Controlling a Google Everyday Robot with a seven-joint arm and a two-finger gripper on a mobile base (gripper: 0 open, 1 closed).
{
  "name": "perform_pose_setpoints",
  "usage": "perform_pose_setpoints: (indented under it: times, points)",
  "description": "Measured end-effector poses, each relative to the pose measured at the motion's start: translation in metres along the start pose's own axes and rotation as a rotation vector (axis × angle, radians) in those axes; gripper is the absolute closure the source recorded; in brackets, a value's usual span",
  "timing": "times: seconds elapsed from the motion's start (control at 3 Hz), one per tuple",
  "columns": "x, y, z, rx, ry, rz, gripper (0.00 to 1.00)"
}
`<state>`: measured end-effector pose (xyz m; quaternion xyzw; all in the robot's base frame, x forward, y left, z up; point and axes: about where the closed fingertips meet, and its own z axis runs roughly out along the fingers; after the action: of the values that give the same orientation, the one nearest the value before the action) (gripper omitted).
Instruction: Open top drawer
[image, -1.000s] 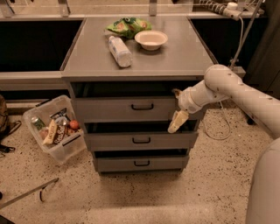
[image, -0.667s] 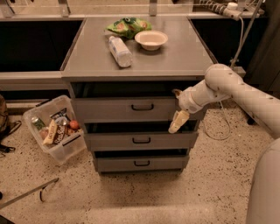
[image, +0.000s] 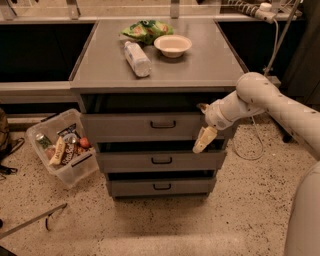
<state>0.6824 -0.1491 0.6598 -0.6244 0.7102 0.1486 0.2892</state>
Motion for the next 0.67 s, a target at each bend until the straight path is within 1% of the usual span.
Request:
perform_pose_setpoints:
  times: [0.33, 0.67]
  points:
    - [-0.001, 0.0, 0.002, -0.011, 0.016, 0.005, 0.0]
    - [0.0, 0.012, 0.003, -0.059, 0.074, 0.014, 0.0]
